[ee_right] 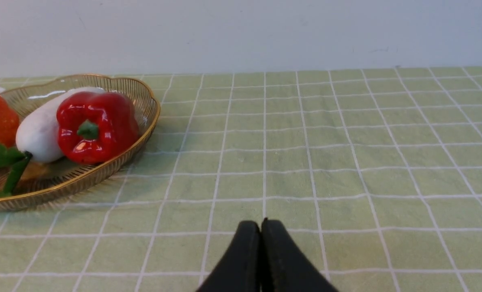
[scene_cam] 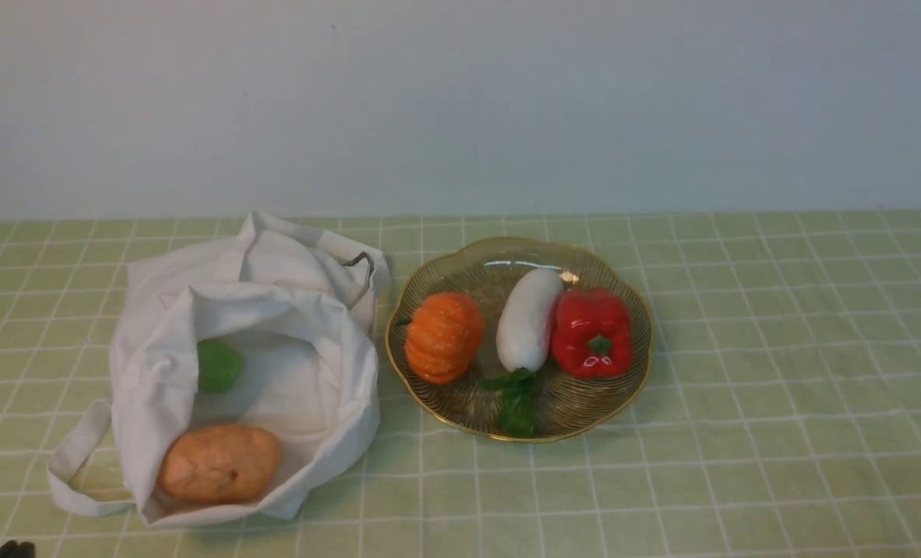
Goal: Take vegetables from bag on green coffee tablecloth place on plate.
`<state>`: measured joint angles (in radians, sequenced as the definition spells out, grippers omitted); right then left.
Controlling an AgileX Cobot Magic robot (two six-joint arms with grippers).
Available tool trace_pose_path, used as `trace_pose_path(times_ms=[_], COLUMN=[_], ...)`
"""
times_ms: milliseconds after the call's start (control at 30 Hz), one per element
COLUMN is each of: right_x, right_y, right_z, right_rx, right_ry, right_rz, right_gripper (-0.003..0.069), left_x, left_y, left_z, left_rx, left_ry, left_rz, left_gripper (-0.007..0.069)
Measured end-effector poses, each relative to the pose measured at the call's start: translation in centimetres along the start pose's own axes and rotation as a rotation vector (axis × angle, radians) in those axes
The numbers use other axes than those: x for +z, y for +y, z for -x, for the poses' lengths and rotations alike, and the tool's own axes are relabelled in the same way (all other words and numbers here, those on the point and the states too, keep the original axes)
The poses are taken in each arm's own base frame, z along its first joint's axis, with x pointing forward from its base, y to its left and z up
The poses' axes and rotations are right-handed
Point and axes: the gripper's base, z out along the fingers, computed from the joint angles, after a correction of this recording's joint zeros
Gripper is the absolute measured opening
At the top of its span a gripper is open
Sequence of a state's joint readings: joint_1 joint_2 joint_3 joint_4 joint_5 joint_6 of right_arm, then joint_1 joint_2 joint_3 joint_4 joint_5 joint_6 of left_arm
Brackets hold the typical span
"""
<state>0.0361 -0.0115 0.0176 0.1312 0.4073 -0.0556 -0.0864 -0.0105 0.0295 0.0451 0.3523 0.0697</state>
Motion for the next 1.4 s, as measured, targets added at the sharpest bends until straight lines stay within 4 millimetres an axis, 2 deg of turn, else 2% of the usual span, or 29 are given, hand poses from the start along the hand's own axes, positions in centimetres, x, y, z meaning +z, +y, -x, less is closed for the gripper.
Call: trace_pose_path(times_ms=[133,300,700,1400], right_x=[0.00,0.00,0.00,0.00], right_y=[0.00,0.00,0.00,0.00], right_z=[0.00,0.00,0.00,0.00], right_rx=[0.000,0.000,0.000,0.000], right_ry=[0.000,0.000,0.000,0.000], right_rz=[0.000,0.000,0.000,0.000], right_gripper=[-0.0015,-0.0015,-0.0015,-0.0015], left_x=[-0.03,-0.06,-0.01,-0.01], left_y=[0.52,0.71,0.18,0.15], left_z=[-0.28,-0.32,-0.24,-0.24], left_rx=[-0.043,-0.062,-0.038,-0.041], left_ry=[0.033,0.038,0.028,0.027], left_rz=[0.097,0.135,0.040,0.034], left_gripper=[-0.0005,-0.0005,-0.0005,-0.0005])
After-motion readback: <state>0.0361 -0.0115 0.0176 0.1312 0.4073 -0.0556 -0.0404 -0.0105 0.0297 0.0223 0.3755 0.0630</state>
